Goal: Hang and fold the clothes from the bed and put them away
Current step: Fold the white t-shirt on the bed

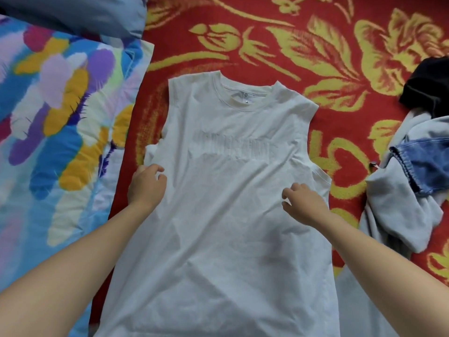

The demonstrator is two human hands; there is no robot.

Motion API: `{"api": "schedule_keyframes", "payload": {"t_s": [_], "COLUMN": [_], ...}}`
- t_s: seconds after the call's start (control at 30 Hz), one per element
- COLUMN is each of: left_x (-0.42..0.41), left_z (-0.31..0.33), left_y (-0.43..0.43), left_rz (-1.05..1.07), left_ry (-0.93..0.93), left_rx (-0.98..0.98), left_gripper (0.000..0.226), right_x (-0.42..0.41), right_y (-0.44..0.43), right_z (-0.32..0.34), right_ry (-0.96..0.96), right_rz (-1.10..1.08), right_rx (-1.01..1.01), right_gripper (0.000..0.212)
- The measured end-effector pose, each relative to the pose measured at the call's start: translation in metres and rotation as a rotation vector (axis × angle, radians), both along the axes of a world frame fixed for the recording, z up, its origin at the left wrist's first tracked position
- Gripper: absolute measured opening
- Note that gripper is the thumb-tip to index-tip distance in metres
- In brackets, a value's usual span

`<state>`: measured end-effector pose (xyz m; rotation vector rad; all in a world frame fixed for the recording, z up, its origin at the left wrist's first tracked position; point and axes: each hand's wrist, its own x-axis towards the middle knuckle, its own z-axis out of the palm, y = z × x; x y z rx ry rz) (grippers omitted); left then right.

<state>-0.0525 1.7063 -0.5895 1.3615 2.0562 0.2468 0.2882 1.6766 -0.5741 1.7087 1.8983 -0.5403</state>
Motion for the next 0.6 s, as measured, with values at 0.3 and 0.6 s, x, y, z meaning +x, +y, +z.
{"api": "schedule_keyframes", "payload": {"t_s": [0.3,0.6], "left_x": [0.023,0.051], "left_z": [-0.005,-0.023], "left_y": [0.085,0.163], "left_rz": [-0.075,0.005], "left_ry": [0.034,0.185], "left_rx": [0.053,0.187], "left_gripper": [0.035,0.041], "right_x": [0.029,0.053], "right_y": [0.095,0.186], "right_z": [0.000,-0.021], "right_ry": [-0.040,-0.015], "right_rz": [-0.020,-0.060], "right_rx": [0.161,0.240], "right_gripper": [0.035,0.046]}}
